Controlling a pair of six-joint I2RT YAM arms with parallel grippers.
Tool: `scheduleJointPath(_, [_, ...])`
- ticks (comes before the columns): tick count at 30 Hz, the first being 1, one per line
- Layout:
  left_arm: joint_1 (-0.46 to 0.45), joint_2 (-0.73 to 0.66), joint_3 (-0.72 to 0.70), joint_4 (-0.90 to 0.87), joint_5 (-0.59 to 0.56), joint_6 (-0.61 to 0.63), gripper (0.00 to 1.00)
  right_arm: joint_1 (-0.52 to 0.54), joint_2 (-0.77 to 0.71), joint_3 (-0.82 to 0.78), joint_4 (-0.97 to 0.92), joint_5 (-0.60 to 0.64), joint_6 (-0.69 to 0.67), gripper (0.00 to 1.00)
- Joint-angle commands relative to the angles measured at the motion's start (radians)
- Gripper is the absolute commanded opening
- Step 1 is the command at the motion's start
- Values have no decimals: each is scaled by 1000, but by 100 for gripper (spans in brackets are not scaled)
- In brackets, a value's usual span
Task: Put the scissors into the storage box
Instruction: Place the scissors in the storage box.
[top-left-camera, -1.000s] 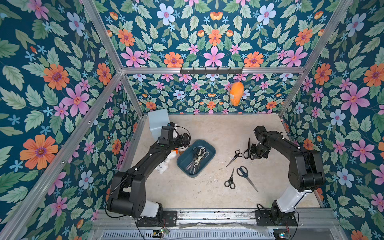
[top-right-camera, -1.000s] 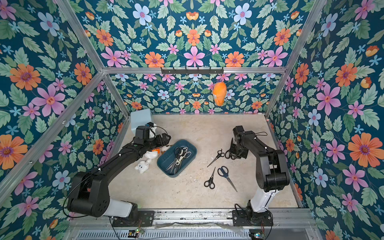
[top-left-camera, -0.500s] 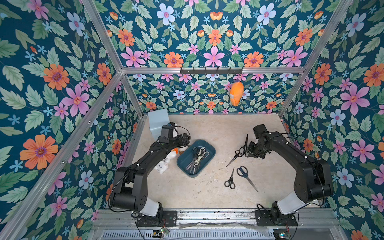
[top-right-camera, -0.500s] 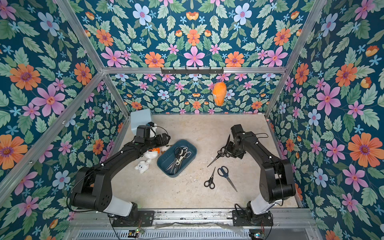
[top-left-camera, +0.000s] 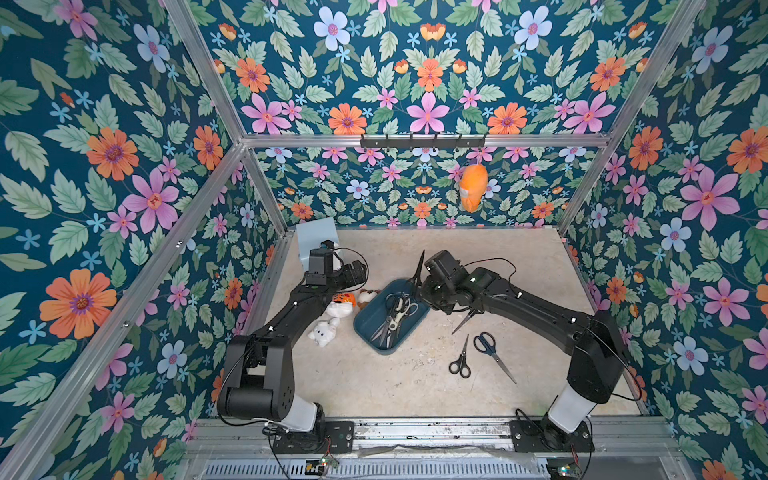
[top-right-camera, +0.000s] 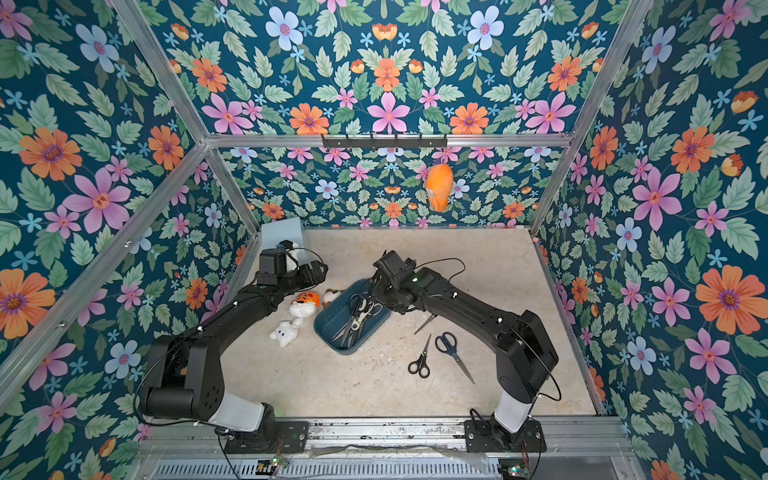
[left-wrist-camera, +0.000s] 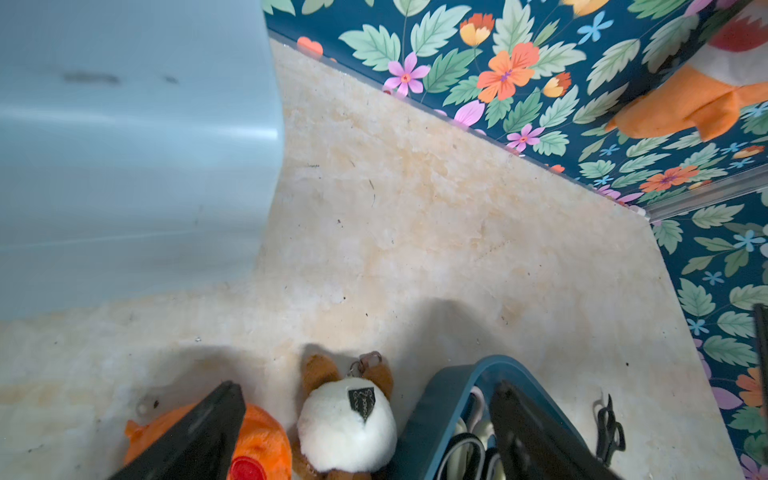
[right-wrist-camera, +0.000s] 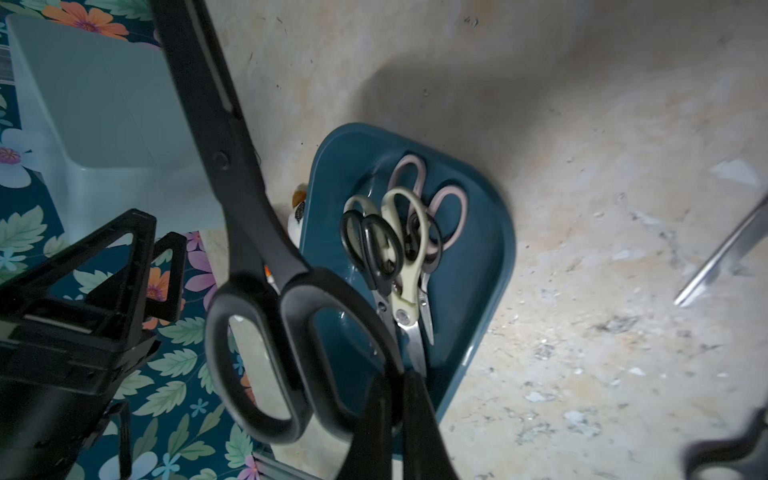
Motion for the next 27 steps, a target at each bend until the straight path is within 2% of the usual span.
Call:
scheduleJointPath(1, [10,-33,-2,22,-17,-1,97,67,39,53,20,131,156,0])
scheduleJointPath(4, [18,-59,-10,25,-26,-7,98,125,123,165,-42,152,188,0])
scheduleJointPath(7, [30,-66,-11,18,-27,-16,98,143,195,232,-104,114,265,0])
scheduleJointPath(10, [42,-76,-13,13,-18,-28,98,143,196,161,-40,91,394,0])
scheduleJointPath(13, [47,-87,-19,16,-24,-28,98,151,183,110,-18,117,466,0])
scheduleJointPath(17, [52,-91,-23,22,-19,-36,98,150,215,139,-18,101,442,0])
scheduleJointPath(27, [59,-92,-24,23,-11,-44,98,148,341,153,15,-52,477,0])
